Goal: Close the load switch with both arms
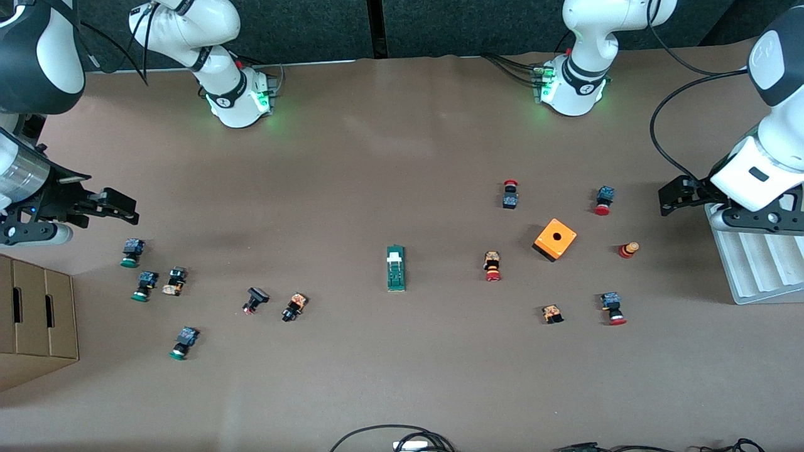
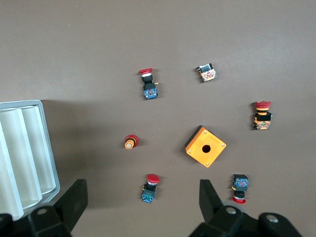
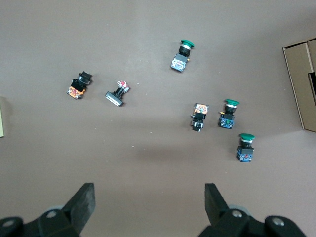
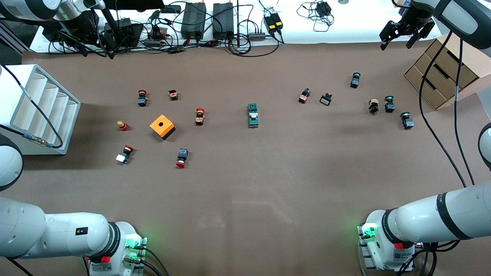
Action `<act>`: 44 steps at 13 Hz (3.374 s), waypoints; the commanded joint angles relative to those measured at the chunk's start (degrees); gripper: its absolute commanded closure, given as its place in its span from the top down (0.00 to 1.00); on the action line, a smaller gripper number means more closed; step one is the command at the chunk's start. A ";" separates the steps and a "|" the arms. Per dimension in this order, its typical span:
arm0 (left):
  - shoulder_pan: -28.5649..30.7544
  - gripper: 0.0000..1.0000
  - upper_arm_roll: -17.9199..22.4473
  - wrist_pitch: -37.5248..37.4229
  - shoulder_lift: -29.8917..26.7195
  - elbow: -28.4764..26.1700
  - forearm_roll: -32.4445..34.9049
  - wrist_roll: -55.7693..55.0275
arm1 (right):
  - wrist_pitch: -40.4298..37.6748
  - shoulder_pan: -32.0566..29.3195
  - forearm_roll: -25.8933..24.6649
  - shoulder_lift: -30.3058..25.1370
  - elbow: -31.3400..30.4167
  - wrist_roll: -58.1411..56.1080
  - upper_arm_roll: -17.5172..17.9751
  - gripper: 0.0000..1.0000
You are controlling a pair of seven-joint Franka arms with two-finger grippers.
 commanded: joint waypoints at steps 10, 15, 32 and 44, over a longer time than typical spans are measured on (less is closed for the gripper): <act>-0.12 1.00 -0.74 -1.11 0.29 1.66 -0.11 -3.85 | -0.84 -0.11 -1.35 0.37 0.83 -0.49 0.04 1.00; -0.12 1.00 -6.18 -1.02 0.29 2.19 -0.28 -11.93 | -0.84 -0.11 -1.52 0.38 0.91 -0.40 0.04 1.00; -14.60 1.00 -25.70 12.07 8.20 0.61 14.89 -65.35 | -1.02 -0.02 -1.61 0.46 1.00 -0.31 0.04 1.00; -32.99 1.00 -25.61 21.56 27.52 -1.68 60.22 -112.38 | -0.23 -1.33 -1.53 0.99 1.09 0.21 -0.04 1.00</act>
